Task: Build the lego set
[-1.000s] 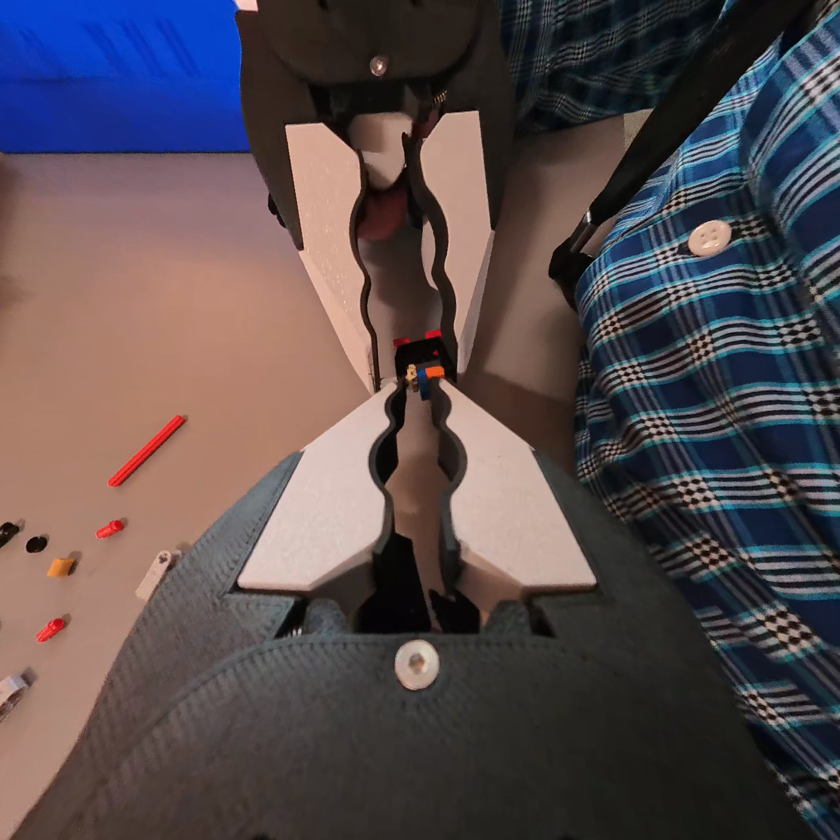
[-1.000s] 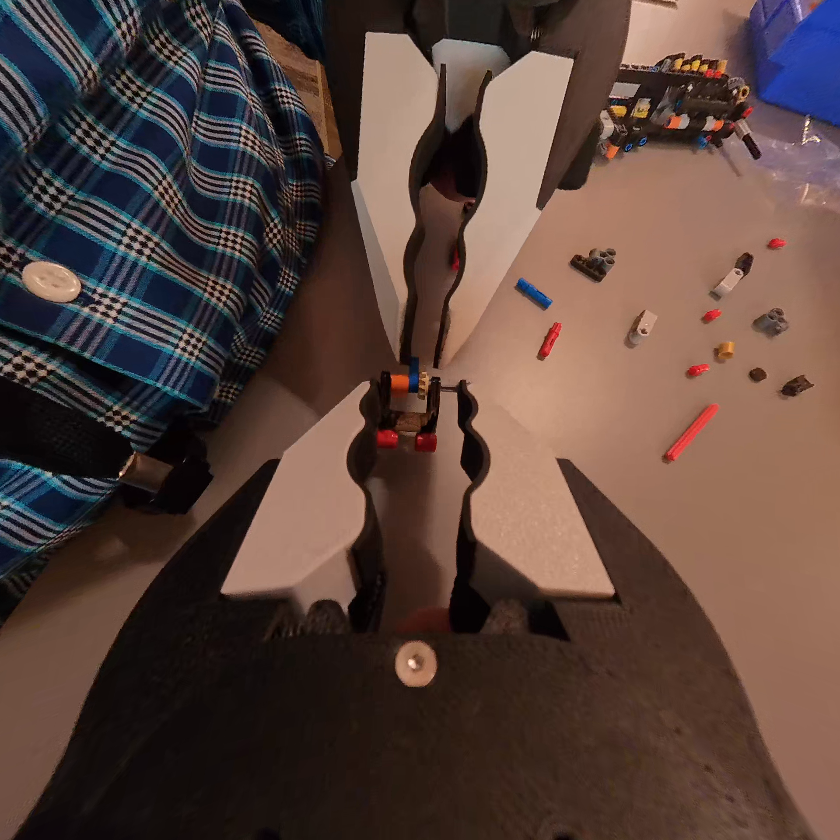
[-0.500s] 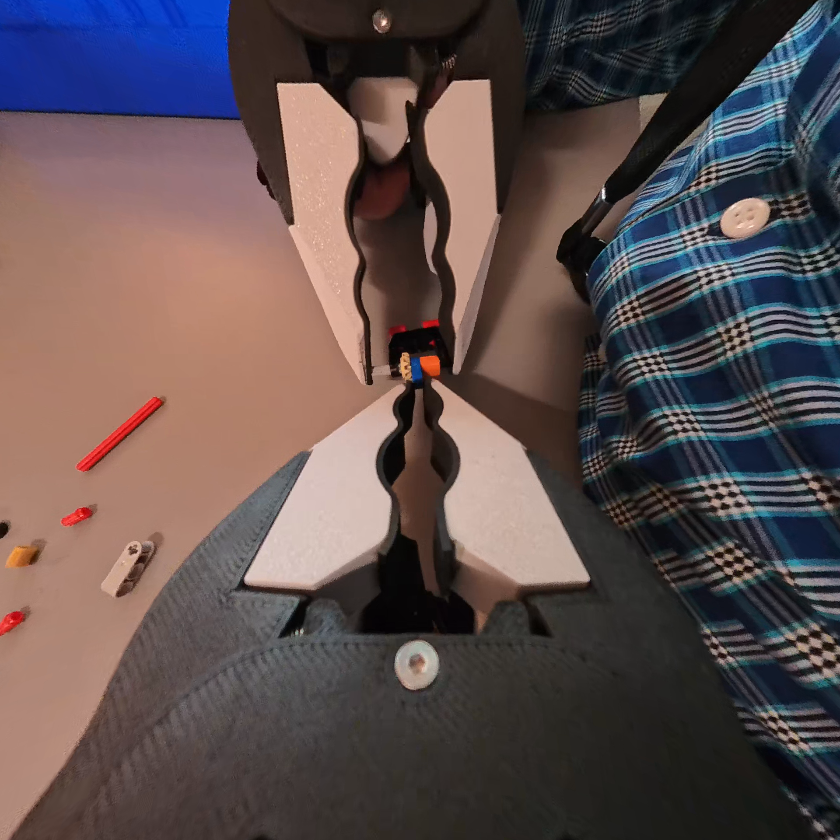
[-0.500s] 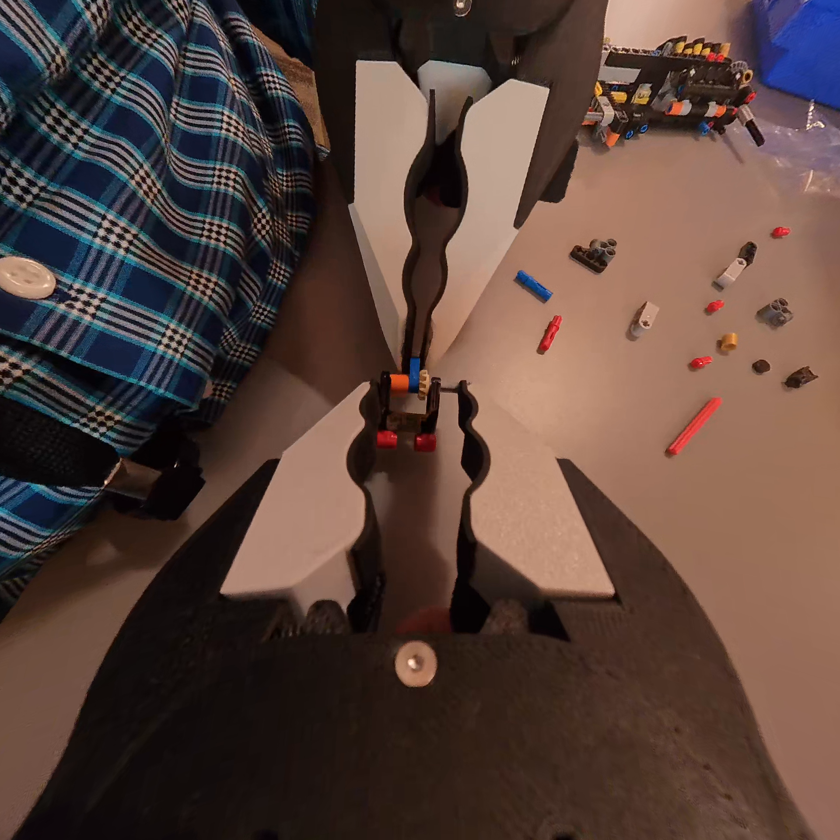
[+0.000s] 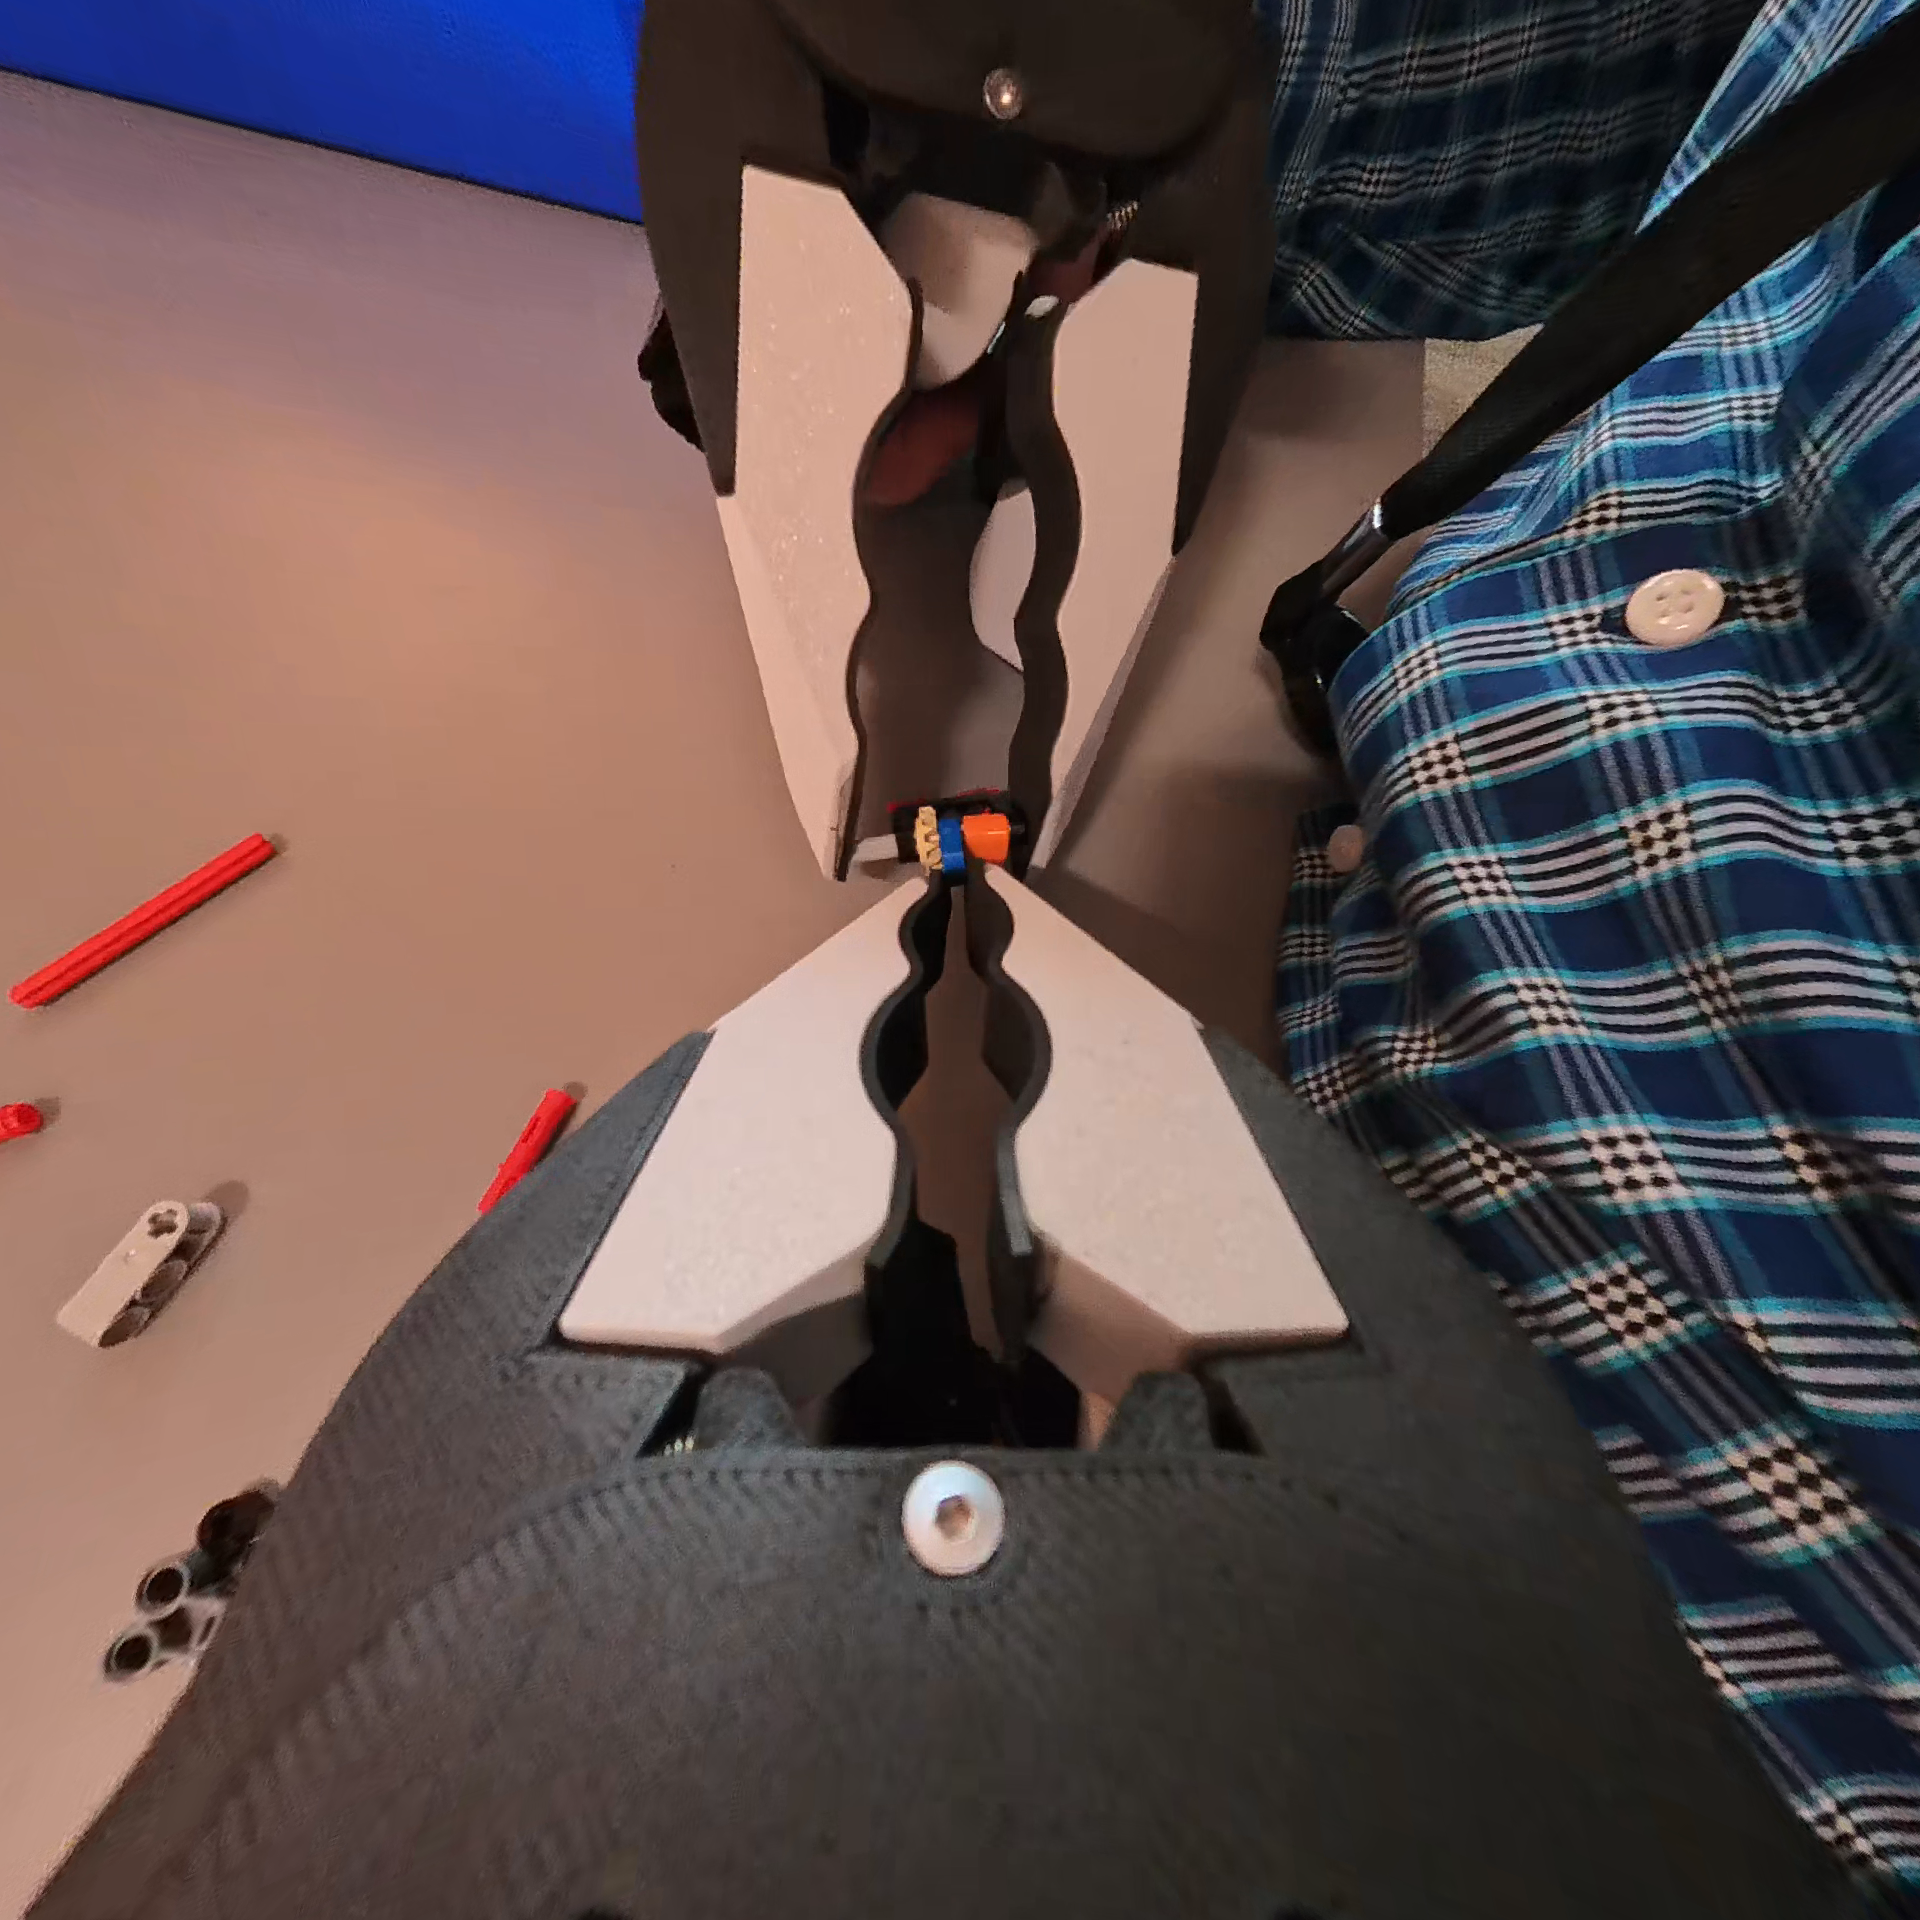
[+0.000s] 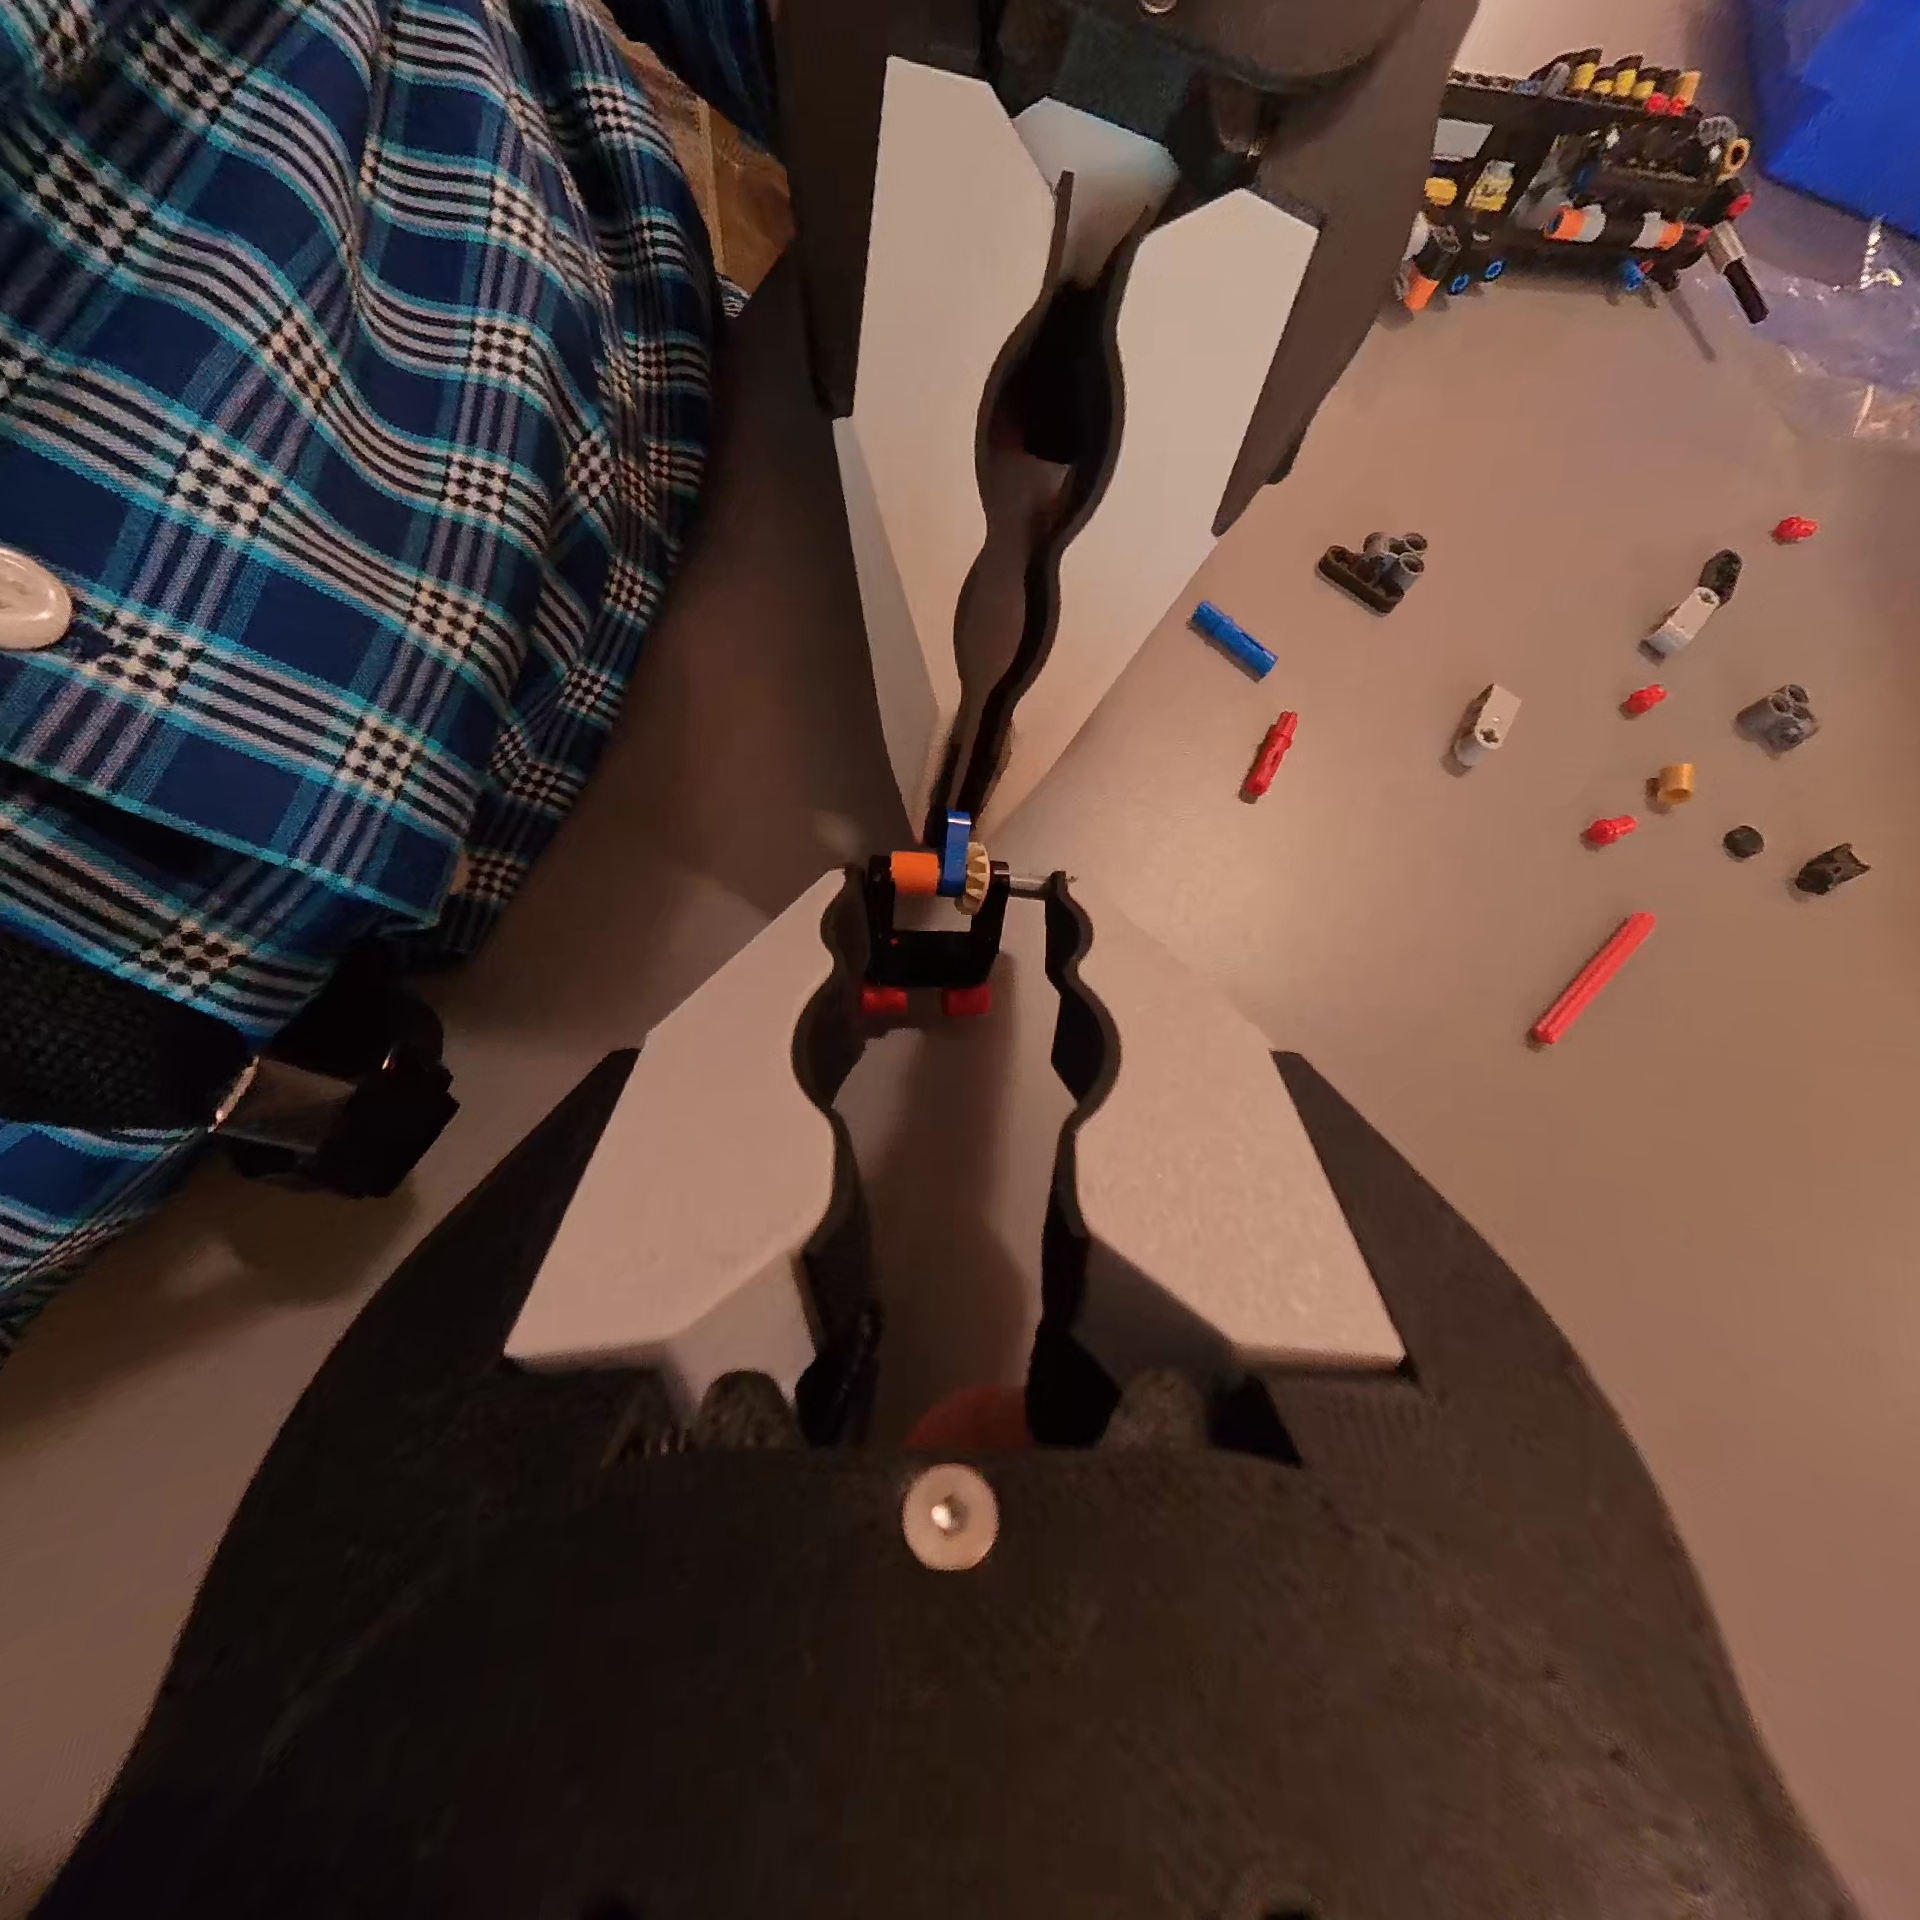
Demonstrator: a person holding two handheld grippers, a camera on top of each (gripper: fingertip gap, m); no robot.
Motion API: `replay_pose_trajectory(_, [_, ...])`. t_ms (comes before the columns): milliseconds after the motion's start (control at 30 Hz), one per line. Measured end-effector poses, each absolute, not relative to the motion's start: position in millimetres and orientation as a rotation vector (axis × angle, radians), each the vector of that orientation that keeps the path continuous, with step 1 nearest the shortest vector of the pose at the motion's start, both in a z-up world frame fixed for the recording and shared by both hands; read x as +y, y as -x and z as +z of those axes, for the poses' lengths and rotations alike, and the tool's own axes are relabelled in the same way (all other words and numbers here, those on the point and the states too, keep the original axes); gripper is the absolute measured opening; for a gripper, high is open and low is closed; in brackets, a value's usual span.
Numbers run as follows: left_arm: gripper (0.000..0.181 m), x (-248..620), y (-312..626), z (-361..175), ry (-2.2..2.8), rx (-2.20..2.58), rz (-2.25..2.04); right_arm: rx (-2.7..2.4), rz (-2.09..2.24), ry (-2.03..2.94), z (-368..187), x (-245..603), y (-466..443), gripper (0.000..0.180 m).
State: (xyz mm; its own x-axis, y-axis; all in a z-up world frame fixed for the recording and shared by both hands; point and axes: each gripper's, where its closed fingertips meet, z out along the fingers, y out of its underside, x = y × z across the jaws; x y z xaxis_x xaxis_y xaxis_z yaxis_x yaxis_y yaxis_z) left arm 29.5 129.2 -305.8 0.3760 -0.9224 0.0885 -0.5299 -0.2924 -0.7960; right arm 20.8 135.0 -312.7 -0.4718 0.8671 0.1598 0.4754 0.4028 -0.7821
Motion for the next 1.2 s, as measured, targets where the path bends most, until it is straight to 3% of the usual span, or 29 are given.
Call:
replay_pose_trajectory(33, [0.001,128.9,-29.5,-306.8,1.958,1.254,-0.725,-2.110,0.906,1.137,-313.7,134.6,-21.1,0.030])
replay_pose_trajectory(1200, [0.001,131.7,-29.1,-309.4,2.055,1.114,-0.768,-2.066,0.796,1.186,-320.4,137.7,-16.8,0.033])
